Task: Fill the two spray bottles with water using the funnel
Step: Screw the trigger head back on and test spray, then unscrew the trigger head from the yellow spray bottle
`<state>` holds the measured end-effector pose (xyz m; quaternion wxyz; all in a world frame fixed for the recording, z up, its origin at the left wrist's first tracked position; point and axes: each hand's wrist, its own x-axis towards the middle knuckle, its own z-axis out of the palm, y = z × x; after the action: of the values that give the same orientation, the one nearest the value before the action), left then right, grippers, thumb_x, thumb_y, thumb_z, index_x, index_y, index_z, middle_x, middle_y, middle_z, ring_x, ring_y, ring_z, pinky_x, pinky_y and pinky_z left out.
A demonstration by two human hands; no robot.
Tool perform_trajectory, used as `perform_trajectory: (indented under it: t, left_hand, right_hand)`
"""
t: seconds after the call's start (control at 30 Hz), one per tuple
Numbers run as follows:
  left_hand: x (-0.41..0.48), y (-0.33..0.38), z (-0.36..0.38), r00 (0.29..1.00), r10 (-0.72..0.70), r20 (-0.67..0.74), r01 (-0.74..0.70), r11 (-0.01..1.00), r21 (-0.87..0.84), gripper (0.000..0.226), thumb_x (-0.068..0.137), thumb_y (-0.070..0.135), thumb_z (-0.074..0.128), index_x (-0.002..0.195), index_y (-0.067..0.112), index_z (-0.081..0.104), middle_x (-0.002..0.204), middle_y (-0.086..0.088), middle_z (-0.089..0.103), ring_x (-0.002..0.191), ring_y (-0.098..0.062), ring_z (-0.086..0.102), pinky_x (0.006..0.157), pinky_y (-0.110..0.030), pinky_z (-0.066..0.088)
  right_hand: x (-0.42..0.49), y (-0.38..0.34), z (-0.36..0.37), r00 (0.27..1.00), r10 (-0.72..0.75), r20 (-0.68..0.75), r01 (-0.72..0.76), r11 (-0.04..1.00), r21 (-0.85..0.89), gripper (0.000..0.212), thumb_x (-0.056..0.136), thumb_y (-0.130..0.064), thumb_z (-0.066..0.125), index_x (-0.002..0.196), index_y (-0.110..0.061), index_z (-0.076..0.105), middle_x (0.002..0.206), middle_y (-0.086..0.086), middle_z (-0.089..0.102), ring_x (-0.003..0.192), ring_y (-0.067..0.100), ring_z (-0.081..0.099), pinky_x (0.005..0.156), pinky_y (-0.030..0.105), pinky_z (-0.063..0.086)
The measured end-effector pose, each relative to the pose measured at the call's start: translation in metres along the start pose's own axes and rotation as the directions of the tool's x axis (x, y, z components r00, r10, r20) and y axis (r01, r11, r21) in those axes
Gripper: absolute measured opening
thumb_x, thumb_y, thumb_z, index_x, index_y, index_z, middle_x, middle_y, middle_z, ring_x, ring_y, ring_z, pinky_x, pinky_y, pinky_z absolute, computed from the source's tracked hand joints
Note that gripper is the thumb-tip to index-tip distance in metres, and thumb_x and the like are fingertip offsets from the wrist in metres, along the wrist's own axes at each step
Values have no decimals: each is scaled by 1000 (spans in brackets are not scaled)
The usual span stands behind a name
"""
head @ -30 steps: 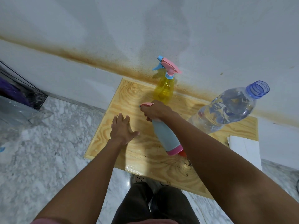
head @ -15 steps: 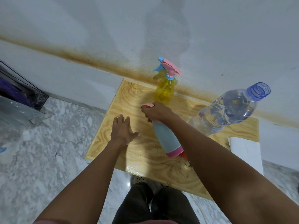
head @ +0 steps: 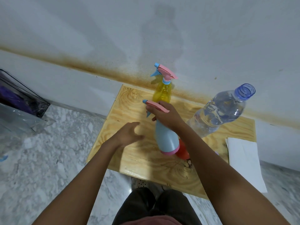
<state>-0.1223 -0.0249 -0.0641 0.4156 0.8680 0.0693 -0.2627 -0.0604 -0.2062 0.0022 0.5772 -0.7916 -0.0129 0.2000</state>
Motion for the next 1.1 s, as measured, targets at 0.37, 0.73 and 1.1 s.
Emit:
perform_trajectory:
  t: [0.37, 0.73, 1.1]
  left_hand:
    - [-23, 53, 19, 901, 217, -376, -323, 914, -247, 66, 66, 41, 89, 121, 30, 55, 109, 22, 63, 102, 4, 59, 78, -13, 51]
    - [55, 48, -68, 814, 133, -566, -338, 900, -275, 51, 73, 25, 88, 113, 31, 57, 96, 20, 65, 82, 16, 61, 65, -6, 48]
    - [134, 52, -90, 877, 270, -397, -373, 904, -210, 65, 76, 12, 85, 126, 32, 49, 107, 26, 59, 92, 24, 55, 70, 0, 41]
  right_hand:
    - [-17, -33, 6, 987, -158, -20, 158, 961, 229, 16, 83, -19, 81, 99, -14, 78, 84, -3, 73, 77, 3, 64, 70, 16, 49]
    - [42, 0, -14, 848, -49, -528, 15, 998, -69, 54, 86, -43, 74, 132, -19, 57, 124, -4, 60, 114, 14, 58, 100, 39, 50]
    - [92, 0, -22, 812, -81, -579, -14, 987, -159, 36, 84, -38, 78, 112, -16, 70, 105, -1, 72, 101, 15, 66, 79, 22, 41]
